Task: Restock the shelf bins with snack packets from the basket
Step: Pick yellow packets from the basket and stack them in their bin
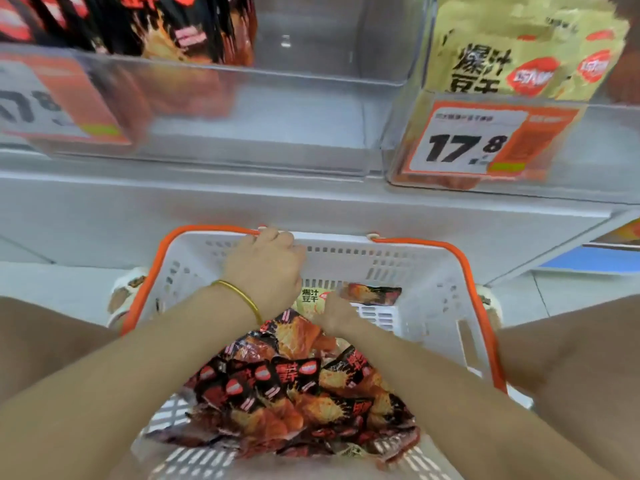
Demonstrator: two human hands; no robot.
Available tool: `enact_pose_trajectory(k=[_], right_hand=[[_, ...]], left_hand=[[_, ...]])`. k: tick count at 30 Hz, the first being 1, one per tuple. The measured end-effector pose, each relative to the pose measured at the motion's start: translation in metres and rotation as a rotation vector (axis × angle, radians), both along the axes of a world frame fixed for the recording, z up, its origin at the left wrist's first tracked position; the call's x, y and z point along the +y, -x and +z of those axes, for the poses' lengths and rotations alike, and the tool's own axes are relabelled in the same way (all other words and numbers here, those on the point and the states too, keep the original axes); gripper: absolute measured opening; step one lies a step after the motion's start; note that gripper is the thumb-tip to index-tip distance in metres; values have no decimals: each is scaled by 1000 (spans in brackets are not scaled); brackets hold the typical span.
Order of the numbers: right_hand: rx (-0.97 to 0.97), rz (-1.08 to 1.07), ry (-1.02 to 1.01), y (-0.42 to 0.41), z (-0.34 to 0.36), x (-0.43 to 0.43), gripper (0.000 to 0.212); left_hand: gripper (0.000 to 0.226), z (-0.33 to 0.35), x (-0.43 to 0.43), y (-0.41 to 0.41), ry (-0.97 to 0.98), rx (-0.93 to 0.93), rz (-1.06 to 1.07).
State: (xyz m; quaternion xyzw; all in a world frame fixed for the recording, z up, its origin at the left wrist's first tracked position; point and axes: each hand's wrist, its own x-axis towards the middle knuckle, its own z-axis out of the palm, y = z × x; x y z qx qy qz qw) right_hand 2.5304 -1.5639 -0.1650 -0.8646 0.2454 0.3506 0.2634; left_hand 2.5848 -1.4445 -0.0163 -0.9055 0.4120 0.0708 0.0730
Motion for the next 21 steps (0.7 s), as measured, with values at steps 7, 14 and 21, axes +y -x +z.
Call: enact_pose_trajectory(k=[7,14,21], right_hand=[[-92,-552,-37,0,-65,4,49],[-57,-451,-120,-5,-41,-4,41],[-278,-206,-153,-4,38,-33,41]], left_hand=[[34,-9,7,-7,-32,25,76],[35,-13,7,-4,-85,94,106],[43,-14,1,-5,-61,241,154]])
